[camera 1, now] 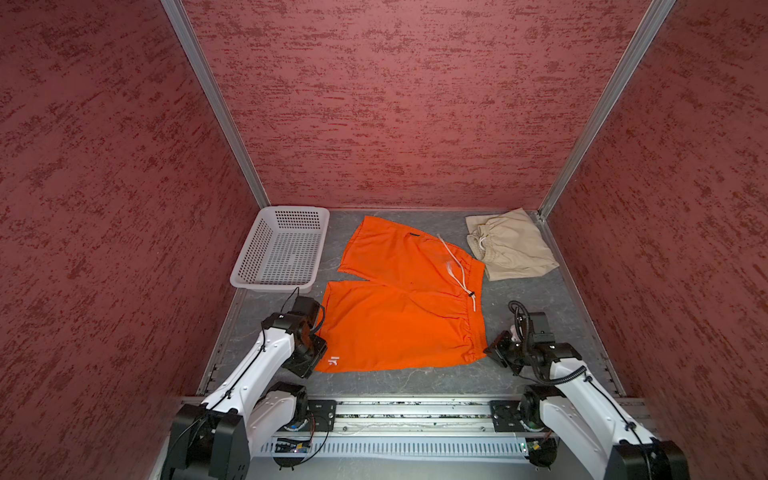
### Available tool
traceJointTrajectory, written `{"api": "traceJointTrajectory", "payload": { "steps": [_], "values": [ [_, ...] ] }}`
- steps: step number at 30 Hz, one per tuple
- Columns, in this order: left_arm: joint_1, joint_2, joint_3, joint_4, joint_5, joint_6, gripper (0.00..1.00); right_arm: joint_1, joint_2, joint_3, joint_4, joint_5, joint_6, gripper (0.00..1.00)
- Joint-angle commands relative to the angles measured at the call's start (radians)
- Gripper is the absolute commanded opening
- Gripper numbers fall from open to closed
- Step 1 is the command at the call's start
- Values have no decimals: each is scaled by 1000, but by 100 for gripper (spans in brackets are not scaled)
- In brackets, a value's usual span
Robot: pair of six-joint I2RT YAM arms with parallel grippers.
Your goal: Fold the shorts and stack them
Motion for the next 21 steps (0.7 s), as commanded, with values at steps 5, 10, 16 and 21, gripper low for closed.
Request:
{"api": "traceJointTrajectory", "payload": {
  "steps": [5, 10, 16, 21],
  "values": [
    [7, 0, -37, 38, 9, -30, 46, -2, -9, 28, -27, 31, 1, 1],
    [8, 8, -34, 50, -5, -33, 44, -1, -10, 29, -34, 30, 1, 1],
    [10, 18, -36, 66, -15, -42, 44, -1, -12, 32, -33, 30, 2, 1],
    [9, 49, -53, 89, 16, -71, 40, -2, -12, 33, -39, 32, 2, 1]
  ]
}}
